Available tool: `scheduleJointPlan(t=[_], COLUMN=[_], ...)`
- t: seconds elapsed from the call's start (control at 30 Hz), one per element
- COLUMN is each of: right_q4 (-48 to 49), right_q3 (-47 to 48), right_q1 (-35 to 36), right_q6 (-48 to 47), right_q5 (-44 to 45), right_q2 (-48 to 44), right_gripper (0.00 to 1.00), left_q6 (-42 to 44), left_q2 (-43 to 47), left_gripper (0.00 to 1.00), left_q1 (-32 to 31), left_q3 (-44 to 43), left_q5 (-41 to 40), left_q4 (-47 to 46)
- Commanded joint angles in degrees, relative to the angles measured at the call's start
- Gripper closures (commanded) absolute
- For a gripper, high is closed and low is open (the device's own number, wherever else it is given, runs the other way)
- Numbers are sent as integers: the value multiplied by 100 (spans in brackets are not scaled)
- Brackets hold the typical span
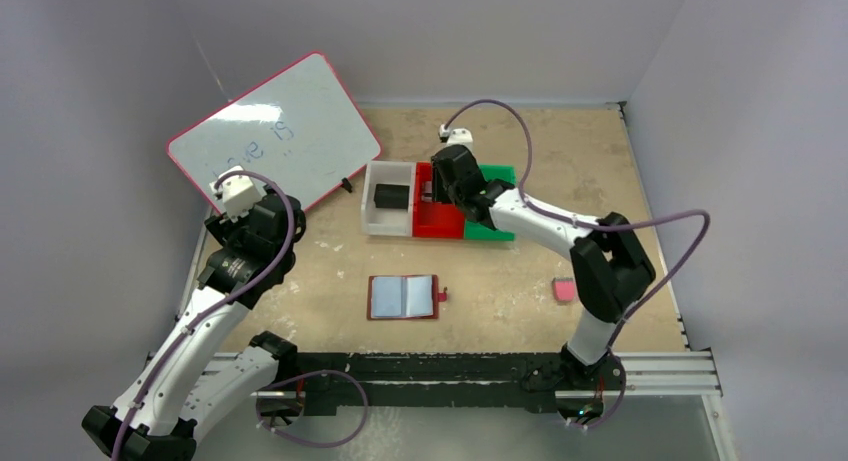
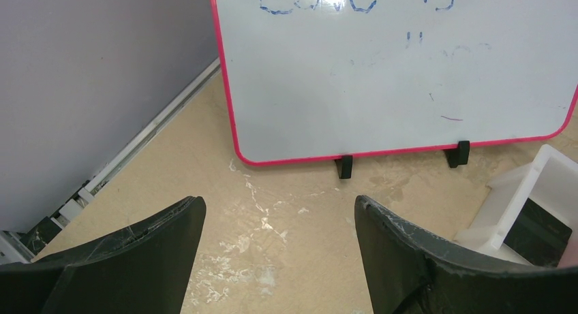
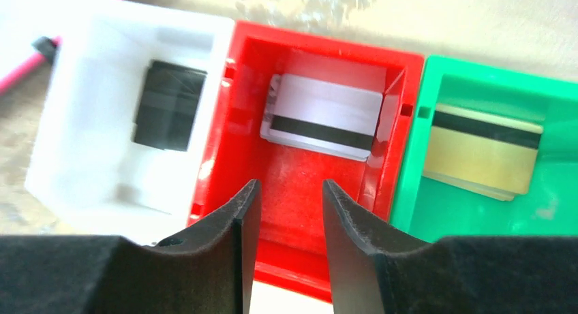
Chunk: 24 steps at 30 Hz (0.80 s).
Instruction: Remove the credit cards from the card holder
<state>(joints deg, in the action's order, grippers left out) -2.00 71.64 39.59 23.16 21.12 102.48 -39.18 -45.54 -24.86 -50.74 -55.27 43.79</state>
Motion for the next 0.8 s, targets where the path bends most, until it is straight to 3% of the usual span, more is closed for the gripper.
scheduleJointPlan(t=[0.0, 0.3, 0.5, 0.77], right_q4=[367, 238, -614, -925], right_q3=[-355, -1111, -1023, -706], right_q1=[183, 1987, 2942, 3314], right_q6=[314, 1996, 3176, 3306], right_q5=[-83, 830, 1564, 1505], right_q2=[-607, -904, -588, -46], right_gripper=[55, 39, 34, 32], left_q6=[130, 47, -17, -27], left_q2=[34, -1, 100, 118], left_gripper=[20, 19, 19, 19], left_q1=[20, 20, 21, 22], left_q3=[-11, -41, -35, -28], left_q5=[-33, -192, -347, -406], left_q4=[-187, -162, -143, -147])
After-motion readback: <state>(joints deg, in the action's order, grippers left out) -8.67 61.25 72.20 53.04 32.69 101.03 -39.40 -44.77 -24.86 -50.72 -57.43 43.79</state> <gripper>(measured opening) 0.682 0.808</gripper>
